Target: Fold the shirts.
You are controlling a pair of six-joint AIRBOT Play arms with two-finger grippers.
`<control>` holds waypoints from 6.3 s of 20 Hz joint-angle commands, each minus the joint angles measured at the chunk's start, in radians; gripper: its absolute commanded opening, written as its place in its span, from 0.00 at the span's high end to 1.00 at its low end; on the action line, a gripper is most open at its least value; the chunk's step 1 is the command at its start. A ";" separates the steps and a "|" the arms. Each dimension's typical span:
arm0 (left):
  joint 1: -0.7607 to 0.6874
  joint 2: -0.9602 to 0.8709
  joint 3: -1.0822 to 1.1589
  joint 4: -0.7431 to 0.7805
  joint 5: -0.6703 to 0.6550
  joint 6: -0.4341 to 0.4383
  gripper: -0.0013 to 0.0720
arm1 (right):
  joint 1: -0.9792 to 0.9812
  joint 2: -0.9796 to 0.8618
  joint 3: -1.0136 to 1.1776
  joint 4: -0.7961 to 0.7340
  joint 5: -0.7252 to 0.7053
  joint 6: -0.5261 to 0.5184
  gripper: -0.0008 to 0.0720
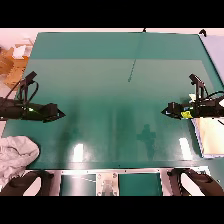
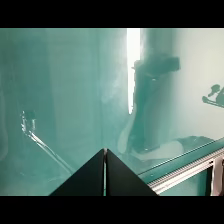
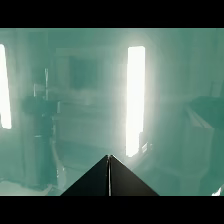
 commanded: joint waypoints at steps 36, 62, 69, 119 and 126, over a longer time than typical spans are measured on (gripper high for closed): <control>-0.011 -0.155 0.499 0.098 0.060 -0.105 0.96 | 0.001 0.001 -0.001 0.000 0.001 0.000 0.97; -0.341 -0.419 0.129 0.068 0.250 -0.040 0.00 | 0.001 0.001 -0.001 0.000 -0.003 0.000 0.97; -0.341 -0.632 0.052 -0.165 0.497 0.058 0.00 | 0.006 -0.001 -0.018 0.000 -0.079 -0.001 0.97; 0.093 -0.087 1.333 -0.286 0.111 0.130 0.95 | -0.490 -0.057 1.270 0.644 -0.109 -0.154 0.98; 0.093 -0.145 1.020 -0.282 0.097 0.114 0.95 | -0.436 -0.205 1.173 0.643 -0.103 -0.156 0.98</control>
